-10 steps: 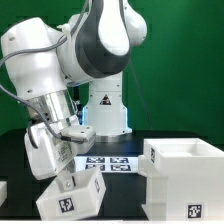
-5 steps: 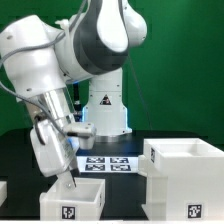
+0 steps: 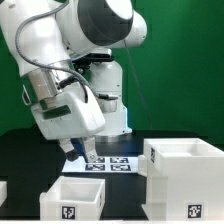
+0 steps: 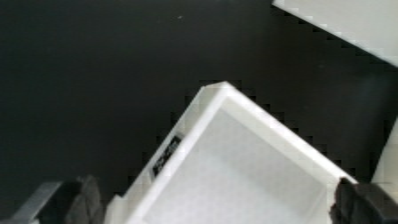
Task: Assemble drawer
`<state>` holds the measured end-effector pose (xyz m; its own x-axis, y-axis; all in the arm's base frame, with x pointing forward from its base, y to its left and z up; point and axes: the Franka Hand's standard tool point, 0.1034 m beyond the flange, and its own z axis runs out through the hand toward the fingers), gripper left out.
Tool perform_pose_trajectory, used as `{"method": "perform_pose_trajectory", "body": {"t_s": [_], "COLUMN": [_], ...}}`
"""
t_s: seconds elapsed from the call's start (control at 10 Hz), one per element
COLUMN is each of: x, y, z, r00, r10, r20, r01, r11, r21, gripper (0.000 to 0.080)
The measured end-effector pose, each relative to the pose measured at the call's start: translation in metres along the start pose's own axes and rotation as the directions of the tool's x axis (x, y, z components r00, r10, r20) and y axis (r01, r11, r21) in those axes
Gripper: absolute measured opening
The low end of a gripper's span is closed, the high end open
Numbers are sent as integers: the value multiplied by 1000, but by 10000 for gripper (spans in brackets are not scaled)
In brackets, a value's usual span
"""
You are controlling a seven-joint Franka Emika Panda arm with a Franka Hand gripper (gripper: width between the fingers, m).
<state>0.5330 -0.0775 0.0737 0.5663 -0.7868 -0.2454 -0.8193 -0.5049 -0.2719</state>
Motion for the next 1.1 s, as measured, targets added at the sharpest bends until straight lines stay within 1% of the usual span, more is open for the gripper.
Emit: {"method": "perform_pose_trajectory", "body": {"t_s": [0.1,0.2,0.3,0.4,0.5,0.6,0.7,0.8,0.9,1.0,1.1], "x": [0,1,3,2,-2,0,0,0,2,6,5], "y": [-1,-6,-14,-23,-24,-16,-15,-15,-12,-9,-7], "z": [0,-1,-7,-10,-9,-11,-10,-10,-10,-11,-8], "r00": [993,957,875,787,730,725,674,617,489,309,126], "r10": [-120,-291,-483,-617,-684,-689,-739,-787,-872,-949,-988], "r20": [-5,-14,6,18,21,-13,1,7,29,58,93], "r01": [120,290,483,616,683,686,736,784,870,950,992], "r11": [993,956,873,783,726,723,671,615,486,306,124], "r21": [-12,-43,-64,-82,-77,-75,-83,-83,-78,-57,-30], "gripper": [649,649,649,649,649,649,649,649,649,649,649]}}
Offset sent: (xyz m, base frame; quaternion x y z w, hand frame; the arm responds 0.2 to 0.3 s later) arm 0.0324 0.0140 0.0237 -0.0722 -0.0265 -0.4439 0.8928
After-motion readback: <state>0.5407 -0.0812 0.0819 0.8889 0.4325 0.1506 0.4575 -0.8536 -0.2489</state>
